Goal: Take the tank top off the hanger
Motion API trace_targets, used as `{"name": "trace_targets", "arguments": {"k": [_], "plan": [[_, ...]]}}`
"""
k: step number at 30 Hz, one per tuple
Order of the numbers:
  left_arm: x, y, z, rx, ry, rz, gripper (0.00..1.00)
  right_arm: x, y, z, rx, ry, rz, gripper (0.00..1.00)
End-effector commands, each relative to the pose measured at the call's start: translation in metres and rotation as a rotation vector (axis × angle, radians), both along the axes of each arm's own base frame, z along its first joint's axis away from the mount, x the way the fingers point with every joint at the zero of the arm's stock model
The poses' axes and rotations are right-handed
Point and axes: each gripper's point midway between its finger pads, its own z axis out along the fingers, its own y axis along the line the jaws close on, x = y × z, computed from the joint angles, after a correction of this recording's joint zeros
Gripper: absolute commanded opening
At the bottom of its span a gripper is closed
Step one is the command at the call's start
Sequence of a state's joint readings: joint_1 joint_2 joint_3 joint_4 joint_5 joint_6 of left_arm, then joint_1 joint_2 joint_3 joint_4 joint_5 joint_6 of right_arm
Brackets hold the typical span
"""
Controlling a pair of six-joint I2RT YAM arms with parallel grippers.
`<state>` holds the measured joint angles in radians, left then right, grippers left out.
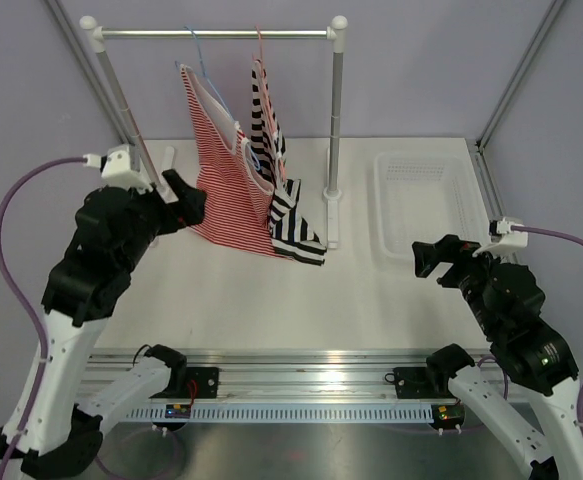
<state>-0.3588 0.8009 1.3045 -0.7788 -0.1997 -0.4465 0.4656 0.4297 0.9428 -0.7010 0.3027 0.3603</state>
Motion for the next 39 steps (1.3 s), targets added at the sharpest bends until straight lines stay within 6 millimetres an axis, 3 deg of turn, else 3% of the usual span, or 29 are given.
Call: {"name": "trace_targets", "arguments": {"k": [1,3,4,5,6,7,8,9,10,11,12,14,15,17,19,22,28,31,39], "plan": [[0.022,-0.036,0.043,-0.014,-0.056,-0.103,0.99,0.009,0.010,-0.004,0.035,0.010,0.013,0.99],[0.026,-0.051,0.056,0.013,-0.069,-0.127,0.99,0.013,0.012,-0.013,0.029,0.030,0.009,1.00],[0.041,-0.057,0.052,0.060,-0.047,-0.106,0.99,0.014,0.013,-0.016,0.024,0.039,0.012,0.99],[0.039,-0.066,0.073,0.057,-0.075,-0.124,0.99,0.016,0.015,-0.023,0.016,0.058,0.016,0.99],[0.045,-0.072,0.075,0.074,-0.065,-0.120,0.99,0.017,0.017,-0.027,0.015,0.070,0.021,0.99],[0.059,-0.080,0.064,0.124,-0.022,-0.111,0.99,0.018,0.019,-0.030,0.014,0.086,0.028,1.00],[0.059,-0.090,0.085,0.110,-0.058,-0.122,0.99,0.019,0.022,-0.033,0.014,0.102,0.037,0.99],[0.064,-0.094,0.087,0.123,-0.056,-0.115,0.99,0.019,0.025,-0.034,0.011,0.107,0.054,1.00],[0.080,-0.103,0.076,0.170,-0.021,-0.093,0.99,0.019,0.028,-0.034,0.012,0.112,0.071,1.00],[0.082,-0.106,0.092,0.160,-0.050,-0.083,0.99,0.018,0.030,-0.032,0.018,0.110,0.080,1.00],[0.087,-0.109,0.094,0.173,-0.051,-0.070,0.99,0.017,0.031,-0.030,0.022,0.105,0.089,0.99],[0.107,-0.115,0.084,0.232,-0.025,-0.025,0.99,0.014,0.036,-0.029,0.036,0.095,0.120,1.00],[0.112,-0.114,0.094,0.239,-0.049,-0.002,0.99,0.013,0.040,-0.029,0.037,0.091,0.143,0.99],[0.128,-0.120,0.086,0.275,-0.038,0.026,0.99,0.013,0.037,-0.029,0.022,0.088,0.135,1.00],[0.135,-0.117,0.093,0.296,-0.056,0.062,0.99,0.011,0.037,-0.028,0.022,0.087,0.139,0.99],[0.151,-0.122,0.085,0.350,-0.057,0.086,0.98,0.006,0.042,-0.021,0.048,0.060,0.177,0.99],[0.180,-0.140,0.071,0.361,-0.055,0.084,0.91,0.005,0.052,-0.028,0.065,0.074,0.225,0.99],[0.187,-0.148,0.074,0.325,-0.072,0.074,0.87,0.004,0.054,-0.026,0.066,0.070,0.239,0.99],[0.205,-0.151,0.050,0.293,-0.037,0.107,0.70,-0.001,0.057,-0.027,0.088,0.050,0.262,1.00]]}}
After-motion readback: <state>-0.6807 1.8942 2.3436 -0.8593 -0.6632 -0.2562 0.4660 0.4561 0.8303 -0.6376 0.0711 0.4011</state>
